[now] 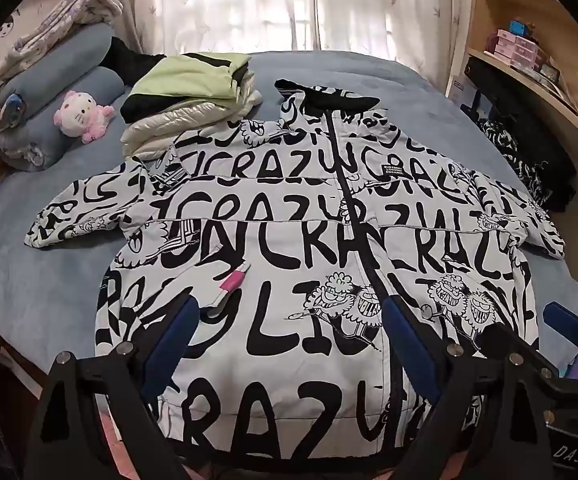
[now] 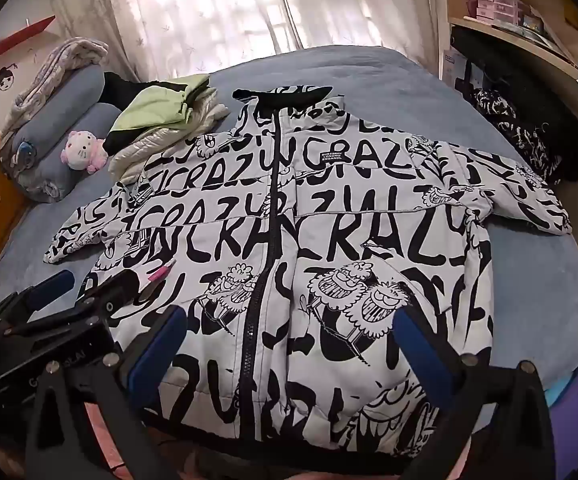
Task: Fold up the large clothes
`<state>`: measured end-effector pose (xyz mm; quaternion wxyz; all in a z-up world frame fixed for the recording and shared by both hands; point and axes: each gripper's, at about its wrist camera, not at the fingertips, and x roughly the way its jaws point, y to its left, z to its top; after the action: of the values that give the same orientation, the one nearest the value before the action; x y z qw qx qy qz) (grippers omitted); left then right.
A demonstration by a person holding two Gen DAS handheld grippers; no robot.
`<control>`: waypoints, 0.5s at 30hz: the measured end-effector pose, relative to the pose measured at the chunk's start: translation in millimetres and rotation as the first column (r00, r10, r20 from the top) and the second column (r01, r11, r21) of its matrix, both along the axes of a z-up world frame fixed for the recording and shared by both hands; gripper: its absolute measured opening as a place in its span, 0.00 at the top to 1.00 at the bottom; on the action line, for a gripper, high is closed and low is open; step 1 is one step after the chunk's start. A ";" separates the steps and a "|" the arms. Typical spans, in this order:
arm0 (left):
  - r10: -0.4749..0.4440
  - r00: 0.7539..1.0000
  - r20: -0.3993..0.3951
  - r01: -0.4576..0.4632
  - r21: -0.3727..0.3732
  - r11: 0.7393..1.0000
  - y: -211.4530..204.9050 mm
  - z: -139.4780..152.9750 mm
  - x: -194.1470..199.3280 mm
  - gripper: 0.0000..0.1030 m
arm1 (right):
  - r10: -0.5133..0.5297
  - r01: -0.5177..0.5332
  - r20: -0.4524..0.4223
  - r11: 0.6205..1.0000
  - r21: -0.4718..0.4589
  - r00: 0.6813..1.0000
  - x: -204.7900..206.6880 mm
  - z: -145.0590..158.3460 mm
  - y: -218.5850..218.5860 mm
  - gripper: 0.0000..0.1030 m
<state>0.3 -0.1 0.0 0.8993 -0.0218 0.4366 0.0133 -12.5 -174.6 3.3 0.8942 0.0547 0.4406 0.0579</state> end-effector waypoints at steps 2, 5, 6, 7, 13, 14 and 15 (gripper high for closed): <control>-0.005 1.000 -0.005 0.004 -0.005 1.000 0.9 -0.5 1.3 0.11 | 0.001 -0.001 0.002 1.000 0.001 1.000 -0.6 0.5 0.0 0.00; 0.001 1.000 0.005 -0.001 0.006 1.000 -0.1 -0.2 0.9 0.11 | 0.003 -0.003 0.002 1.000 0.003 1.000 -1.5 1.0 0.3 0.00; 0.002 1.000 0.004 -0.002 0.006 1.000 0.1 -0.3 1.2 0.11 | 0.003 -0.003 0.002 1.000 0.004 1.000 -1.7 1.0 0.4 0.00; 0.004 1.000 0.002 -0.004 0.006 1.000 0.4 -0.5 1.7 0.11 | 0.003 -0.003 0.001 1.000 0.003 1.000 -1.8 1.0 0.6 0.00; 0.012 1.000 -0.016 -0.012 0.023 1.000 4.4 0.9 1.5 0.11 | 0.001 -0.001 -0.002 1.000 0.001 1.000 -0.1 -3.6 2.6 0.00; 0.012 1.000 -0.015 -0.011 0.020 1.000 3.5 2.4 -2.1 0.11 | 0.002 -0.002 0.002 1.000 0.004 1.000 -1.1 -2.9 2.7 0.00; 0.013 1.000 -0.021 -0.012 0.016 1.000 4.6 2.1 -1.6 0.11 | 0.002 -0.002 0.000 1.000 0.006 1.000 -0.6 -3.6 2.9 0.00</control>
<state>-1.3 4.5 2.2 0.8948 -0.0172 0.4456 0.0227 -13.1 -171.7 -0.3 0.8939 0.0569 0.4404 0.0603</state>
